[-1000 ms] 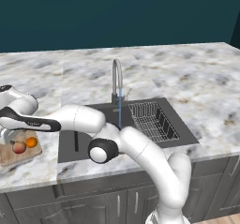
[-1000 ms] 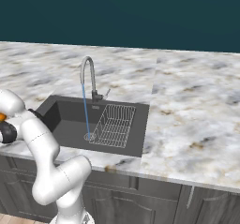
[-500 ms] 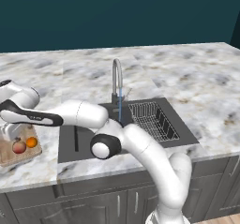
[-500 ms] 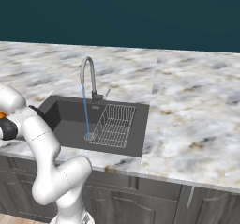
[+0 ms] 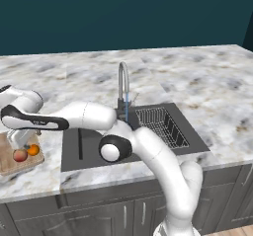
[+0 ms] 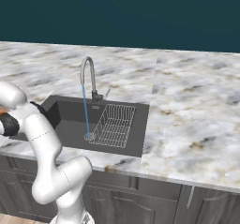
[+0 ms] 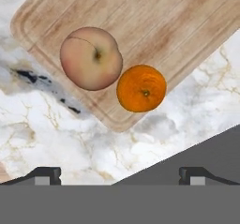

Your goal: Pick the tangerine, peach from the sink and place them on the cutting board to airdry. Then turn off the sink faucet.

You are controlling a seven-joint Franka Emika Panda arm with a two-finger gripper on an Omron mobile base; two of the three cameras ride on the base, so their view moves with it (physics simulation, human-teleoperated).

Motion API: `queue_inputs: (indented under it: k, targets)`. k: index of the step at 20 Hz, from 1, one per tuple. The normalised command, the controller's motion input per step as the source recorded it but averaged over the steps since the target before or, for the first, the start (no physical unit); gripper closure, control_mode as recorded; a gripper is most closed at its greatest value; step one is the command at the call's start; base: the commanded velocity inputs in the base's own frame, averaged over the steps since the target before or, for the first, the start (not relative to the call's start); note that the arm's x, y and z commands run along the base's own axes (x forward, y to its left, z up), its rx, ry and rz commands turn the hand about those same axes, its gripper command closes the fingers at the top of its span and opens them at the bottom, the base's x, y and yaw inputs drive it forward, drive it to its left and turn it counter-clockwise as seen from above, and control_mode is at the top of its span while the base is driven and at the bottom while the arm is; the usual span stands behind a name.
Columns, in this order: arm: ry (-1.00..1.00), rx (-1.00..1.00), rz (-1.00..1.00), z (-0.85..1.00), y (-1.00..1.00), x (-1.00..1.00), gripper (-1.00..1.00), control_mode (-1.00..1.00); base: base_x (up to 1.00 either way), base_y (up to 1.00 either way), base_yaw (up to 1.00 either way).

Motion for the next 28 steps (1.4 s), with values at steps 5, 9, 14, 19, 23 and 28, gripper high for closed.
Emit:
queue_inputs:
  k: [5,9,14,19,23,28]
  targets:
    - [-0.16,0.08,0.02,-0.17,-0.40,-0.18,-1.00,-1.00,0.00,0.00,0.00]
    - [-0.15,0.20,0.00,-0.03,-0.26,-0.06,-1.00,-1.00,0.00,0.00,0.00]
    - [-0.11,0.23,-0.04,-0.18,-0.37,-0.03,-1.00,-1.00,0.00,0.00,0.00]
    - [-0.07,0.22,-0.04,-0.02,-0.39,-0.01,-1.00,-1.00,0.00,0.00,0.00]
    - [0.01,0.19,-0.02,0.06,-0.43,0.00,-1.00,-1.00,0.00,0.00,0.00]
    - [0.06,0.13,0.00,0.18,-0.46,0.00,-1.00,-1.00,0.00,0.00,0.00]
